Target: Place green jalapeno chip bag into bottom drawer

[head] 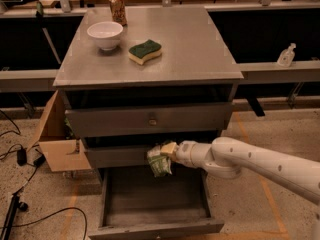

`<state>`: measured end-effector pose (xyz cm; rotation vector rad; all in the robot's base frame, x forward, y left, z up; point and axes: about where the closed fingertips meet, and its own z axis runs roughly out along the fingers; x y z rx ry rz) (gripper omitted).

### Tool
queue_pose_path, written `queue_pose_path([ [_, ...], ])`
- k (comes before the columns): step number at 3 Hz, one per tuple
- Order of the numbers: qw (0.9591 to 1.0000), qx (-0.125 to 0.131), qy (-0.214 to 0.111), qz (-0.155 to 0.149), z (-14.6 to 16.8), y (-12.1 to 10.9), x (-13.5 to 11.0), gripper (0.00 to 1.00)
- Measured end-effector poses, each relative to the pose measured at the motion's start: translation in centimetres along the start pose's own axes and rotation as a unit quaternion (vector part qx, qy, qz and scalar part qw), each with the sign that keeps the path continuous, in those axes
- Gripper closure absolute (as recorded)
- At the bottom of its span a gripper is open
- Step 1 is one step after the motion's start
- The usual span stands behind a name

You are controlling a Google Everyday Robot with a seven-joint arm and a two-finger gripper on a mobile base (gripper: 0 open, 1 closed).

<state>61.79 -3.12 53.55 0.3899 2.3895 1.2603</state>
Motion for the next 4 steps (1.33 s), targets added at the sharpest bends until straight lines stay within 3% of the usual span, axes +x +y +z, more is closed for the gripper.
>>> queue_pose_path([
  [1,0.9931,0.037,0.049,0.1,3.7,-10.1,3.8,1.0],
  [2,0.9778,0.075,0.08,0.179,4.2,-18.1,9.7,1.0],
  [3,0.974,0.084,0.093,0.189,7.4,-22.0,11.9,1.0],
  [4,0.9829,0.055,0.085,0.153,10.4,-21.1,9.5,0.82],
])
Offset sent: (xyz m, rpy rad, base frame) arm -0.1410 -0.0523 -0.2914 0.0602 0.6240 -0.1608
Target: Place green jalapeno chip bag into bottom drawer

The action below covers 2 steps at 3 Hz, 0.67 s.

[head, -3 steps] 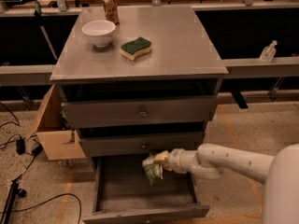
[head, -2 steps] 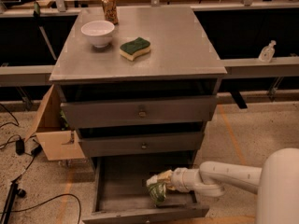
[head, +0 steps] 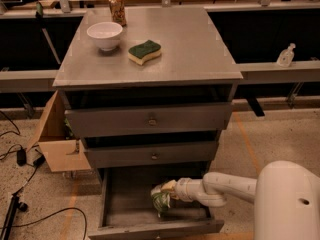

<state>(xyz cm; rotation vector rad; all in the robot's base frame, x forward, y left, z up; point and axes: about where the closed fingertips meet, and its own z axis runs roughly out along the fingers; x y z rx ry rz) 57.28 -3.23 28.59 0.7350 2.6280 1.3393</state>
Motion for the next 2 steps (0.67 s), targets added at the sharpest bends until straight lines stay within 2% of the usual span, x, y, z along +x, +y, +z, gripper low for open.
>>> queue_pose_path([
  [1,0.9992,-0.025,-0.008,-0.031,1.3,2.6,-2.2,0.58],
  [2,0.9987,-0.031,-0.003,-0.04,2.4,3.3,-2.8,0.35],
])
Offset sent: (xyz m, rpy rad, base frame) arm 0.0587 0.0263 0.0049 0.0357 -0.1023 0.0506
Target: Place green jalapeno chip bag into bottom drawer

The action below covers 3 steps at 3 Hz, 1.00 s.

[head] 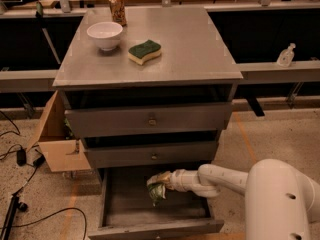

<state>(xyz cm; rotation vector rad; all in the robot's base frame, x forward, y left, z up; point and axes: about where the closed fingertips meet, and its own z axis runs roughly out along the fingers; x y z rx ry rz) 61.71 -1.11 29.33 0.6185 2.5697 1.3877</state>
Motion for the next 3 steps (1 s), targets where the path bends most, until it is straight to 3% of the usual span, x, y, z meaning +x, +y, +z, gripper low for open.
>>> queue_pose_path([
  [1,0.9999,0.004,0.001,0.015,0.2,-0.8,0.4,0.12],
  [2,0.9991,0.004,-0.016,0.038,-1.1,-1.5,0.8,0.0],
  [3,0.9972,-0.004,-0.04,0.063,-5.3,-2.1,2.0,0.18],
])
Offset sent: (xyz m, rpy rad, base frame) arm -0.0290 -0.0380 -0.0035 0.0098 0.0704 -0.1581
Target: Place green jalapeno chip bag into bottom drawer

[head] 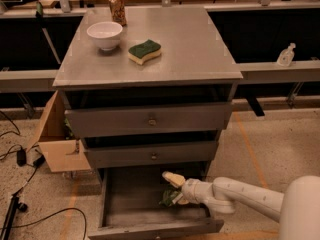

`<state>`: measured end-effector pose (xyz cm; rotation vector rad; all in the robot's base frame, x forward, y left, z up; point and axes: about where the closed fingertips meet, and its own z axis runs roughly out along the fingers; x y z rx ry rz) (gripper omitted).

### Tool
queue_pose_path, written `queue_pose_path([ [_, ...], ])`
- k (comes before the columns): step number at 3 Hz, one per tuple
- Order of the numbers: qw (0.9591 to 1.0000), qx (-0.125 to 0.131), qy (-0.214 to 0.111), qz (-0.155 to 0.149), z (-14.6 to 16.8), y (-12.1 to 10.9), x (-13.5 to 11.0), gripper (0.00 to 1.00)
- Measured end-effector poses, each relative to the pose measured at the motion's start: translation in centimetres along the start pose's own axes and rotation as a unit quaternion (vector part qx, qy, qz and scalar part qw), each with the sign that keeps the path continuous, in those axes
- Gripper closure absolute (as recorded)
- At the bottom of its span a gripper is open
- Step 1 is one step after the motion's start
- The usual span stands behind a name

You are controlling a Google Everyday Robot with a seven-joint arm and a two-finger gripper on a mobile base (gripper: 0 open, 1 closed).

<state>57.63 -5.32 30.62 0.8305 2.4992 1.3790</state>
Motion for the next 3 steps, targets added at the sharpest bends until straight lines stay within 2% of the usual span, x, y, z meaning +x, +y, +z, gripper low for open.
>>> queue_pose_path([
  [1,0.9988,-0.003,-0.048,0.01,-6.6,0.0,1.1,0.41],
  [2,0.993,0.009,-0.115,-0.028,-14.5,1.8,2.8,0.65],
  [3,0.9843,0.019,-0.163,-0.064,-18.7,1.8,6.1,0.69],
])
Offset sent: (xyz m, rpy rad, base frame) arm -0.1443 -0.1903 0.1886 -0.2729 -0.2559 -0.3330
